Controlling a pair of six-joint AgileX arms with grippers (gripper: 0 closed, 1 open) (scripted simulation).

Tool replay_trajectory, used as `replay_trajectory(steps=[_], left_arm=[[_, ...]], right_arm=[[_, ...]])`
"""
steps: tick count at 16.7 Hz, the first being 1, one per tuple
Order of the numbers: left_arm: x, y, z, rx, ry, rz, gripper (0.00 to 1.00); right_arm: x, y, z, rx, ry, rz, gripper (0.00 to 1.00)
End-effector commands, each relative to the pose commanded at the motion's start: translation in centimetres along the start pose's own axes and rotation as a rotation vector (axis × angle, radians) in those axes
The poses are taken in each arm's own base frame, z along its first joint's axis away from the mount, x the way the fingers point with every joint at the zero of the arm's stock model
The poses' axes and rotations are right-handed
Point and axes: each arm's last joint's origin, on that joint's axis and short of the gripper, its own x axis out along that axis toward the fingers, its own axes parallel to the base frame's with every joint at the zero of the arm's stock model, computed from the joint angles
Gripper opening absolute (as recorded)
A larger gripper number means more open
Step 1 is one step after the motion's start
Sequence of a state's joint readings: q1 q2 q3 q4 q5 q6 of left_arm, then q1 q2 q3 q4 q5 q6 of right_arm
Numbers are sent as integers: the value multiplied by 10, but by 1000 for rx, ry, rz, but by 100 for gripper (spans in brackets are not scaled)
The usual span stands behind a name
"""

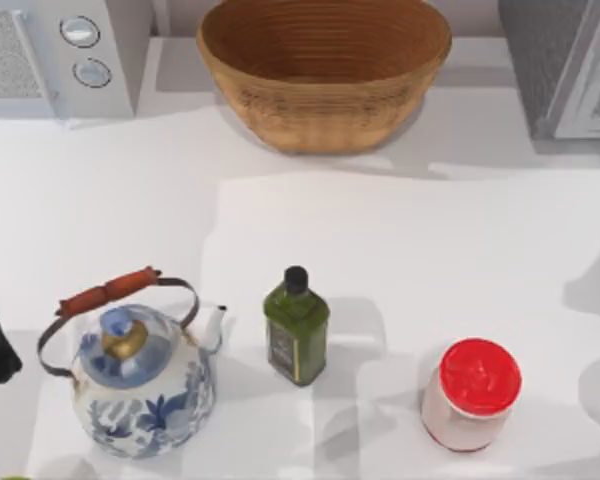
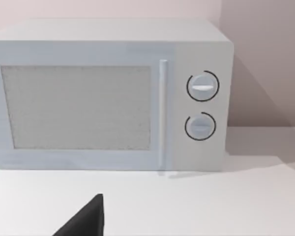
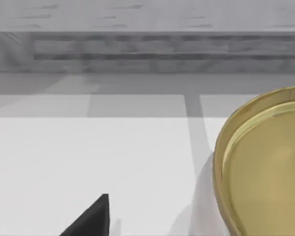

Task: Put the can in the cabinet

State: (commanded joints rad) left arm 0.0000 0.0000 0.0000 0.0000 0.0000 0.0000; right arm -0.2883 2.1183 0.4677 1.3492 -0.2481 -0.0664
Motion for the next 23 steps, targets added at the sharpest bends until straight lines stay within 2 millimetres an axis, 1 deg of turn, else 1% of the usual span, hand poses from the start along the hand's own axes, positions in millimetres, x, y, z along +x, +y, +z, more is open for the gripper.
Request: replay_trajectory(steps=[11, 12, 21, 23], left_arm=[[0, 0, 0, 0, 0, 0, 100], [0, 0, 0, 0, 0, 0, 100], [0, 0, 0, 0, 0, 0, 100], [0, 0, 0, 0, 0, 0, 100]], right_arm=[[0, 0, 0, 0, 0, 0, 2], [0, 0, 0, 0, 0, 0, 0], [0, 0, 0, 2, 1, -1, 0], [1, -2, 4, 7, 7, 2, 0]])
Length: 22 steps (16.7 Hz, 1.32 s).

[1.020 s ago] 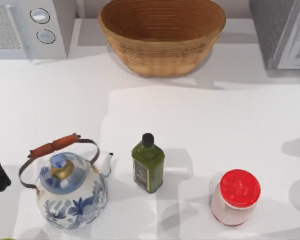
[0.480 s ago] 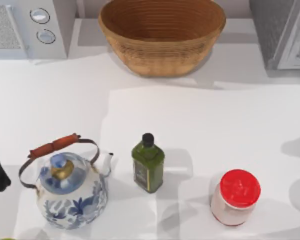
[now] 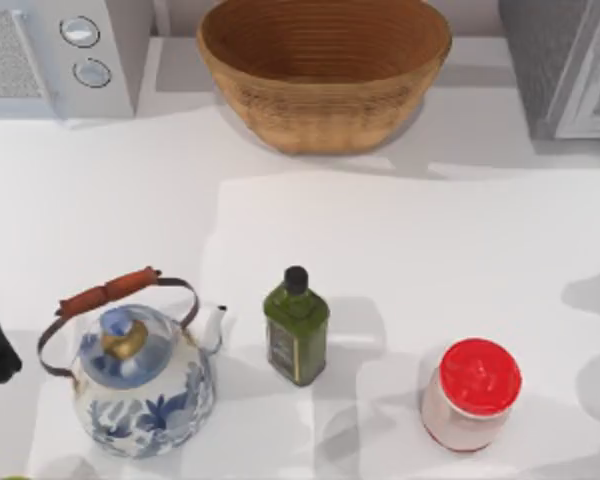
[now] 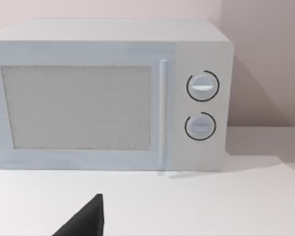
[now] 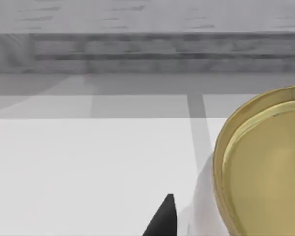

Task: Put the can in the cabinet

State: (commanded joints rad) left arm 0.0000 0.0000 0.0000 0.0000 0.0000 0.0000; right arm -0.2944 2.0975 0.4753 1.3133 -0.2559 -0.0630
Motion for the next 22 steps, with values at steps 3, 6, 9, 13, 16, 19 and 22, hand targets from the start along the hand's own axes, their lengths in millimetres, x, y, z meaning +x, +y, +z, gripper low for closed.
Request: replay_trajectory(steps=[3, 6, 9, 13, 16, 19, 22], left_arm=[[0, 0, 0, 0, 0, 0, 100], [0, 0, 0, 0, 0, 0, 100], [0, 0, 0, 0, 0, 0, 100], [0, 0, 0, 0, 0, 0, 100], [0, 0, 0, 0, 0, 0, 100], [0, 0, 0, 0, 0, 0, 100], [0, 0, 0, 0, 0, 0, 100]], right_arm=[[1, -3, 13, 19, 26, 12, 0], [-2, -6, 32, 52, 60, 13, 0], [-11, -8, 60, 77, 77, -2, 0], [-29, -5, 105, 53, 50, -11, 0], [-42, 1, 133, 9, 5, -6, 0], [-45, 3, 139, -5, -6, -3, 0], [-45, 2, 138, 0, -3, -6, 0]])
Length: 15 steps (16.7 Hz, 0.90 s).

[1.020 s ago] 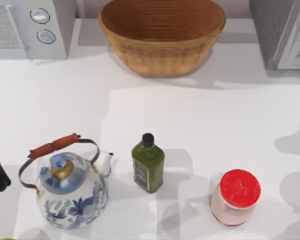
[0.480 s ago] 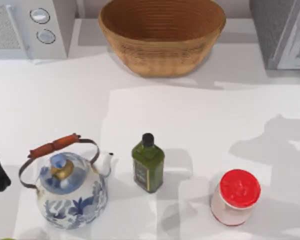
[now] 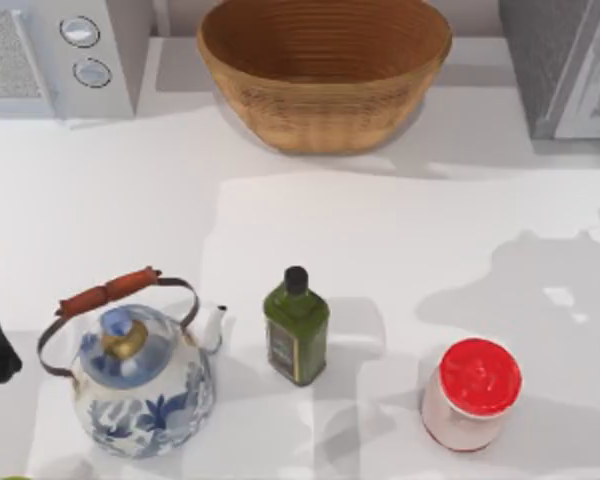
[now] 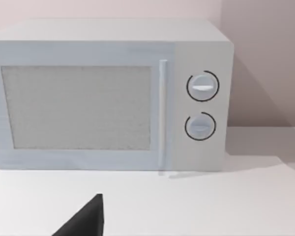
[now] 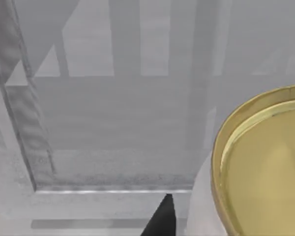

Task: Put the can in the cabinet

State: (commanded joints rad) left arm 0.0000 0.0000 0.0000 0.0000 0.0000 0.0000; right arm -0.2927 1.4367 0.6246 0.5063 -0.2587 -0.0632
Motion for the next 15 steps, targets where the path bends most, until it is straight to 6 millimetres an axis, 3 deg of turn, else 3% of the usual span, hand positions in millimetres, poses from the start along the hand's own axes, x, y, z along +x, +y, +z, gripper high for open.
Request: replay_trajectory(steps=[3, 6, 11, 15], left_arm=[[0, 0, 0, 0, 0, 0, 100], [0, 0, 0, 0, 0, 0, 100], [0, 0, 0, 0, 0, 0, 100], [0, 0, 0, 0, 0, 0, 100]], right_arm=[[-5, 3, 1, -2, -5, 0, 0], [-25, 13, 5, -8, -24, -1, 0], [-78, 37, 2, -20, -90, -2, 0], [-122, 55, -16, -25, -160, -1, 0]])
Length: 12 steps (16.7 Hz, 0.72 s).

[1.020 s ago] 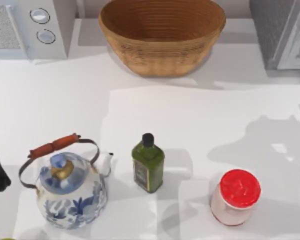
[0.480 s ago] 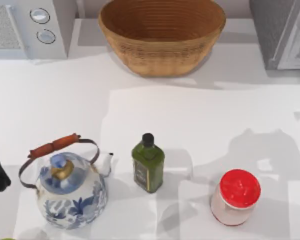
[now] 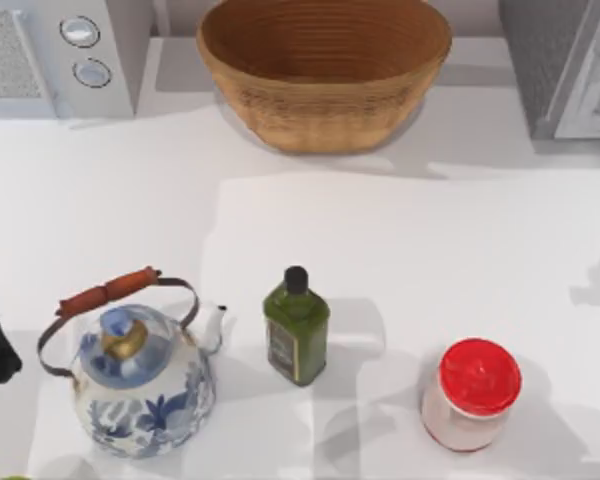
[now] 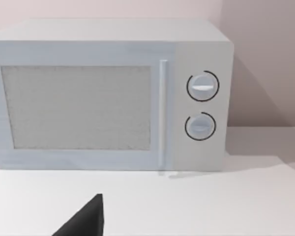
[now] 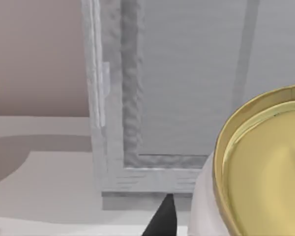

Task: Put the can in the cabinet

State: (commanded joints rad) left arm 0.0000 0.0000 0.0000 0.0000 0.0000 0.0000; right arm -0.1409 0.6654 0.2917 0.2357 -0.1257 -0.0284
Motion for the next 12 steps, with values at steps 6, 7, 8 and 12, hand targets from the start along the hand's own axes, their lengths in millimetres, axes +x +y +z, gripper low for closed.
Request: replay_trajectory(steps=[6, 7, 8, 12], left_arm=[[0, 0, 0, 0, 0, 0, 100], [0, 0, 0, 0, 0, 0, 100], [0, 0, 0, 0, 0, 0, 100], [0, 0, 0, 0, 0, 0, 100]], right_arm=[[-43, 15, -39, 7, -94, 6, 0], [-46, 16, -45, 9, -106, 7, 0], [-48, 17, -51, 12, -117, 8, 0], [-51, 19, -63, 18, -138, 10, 0]])
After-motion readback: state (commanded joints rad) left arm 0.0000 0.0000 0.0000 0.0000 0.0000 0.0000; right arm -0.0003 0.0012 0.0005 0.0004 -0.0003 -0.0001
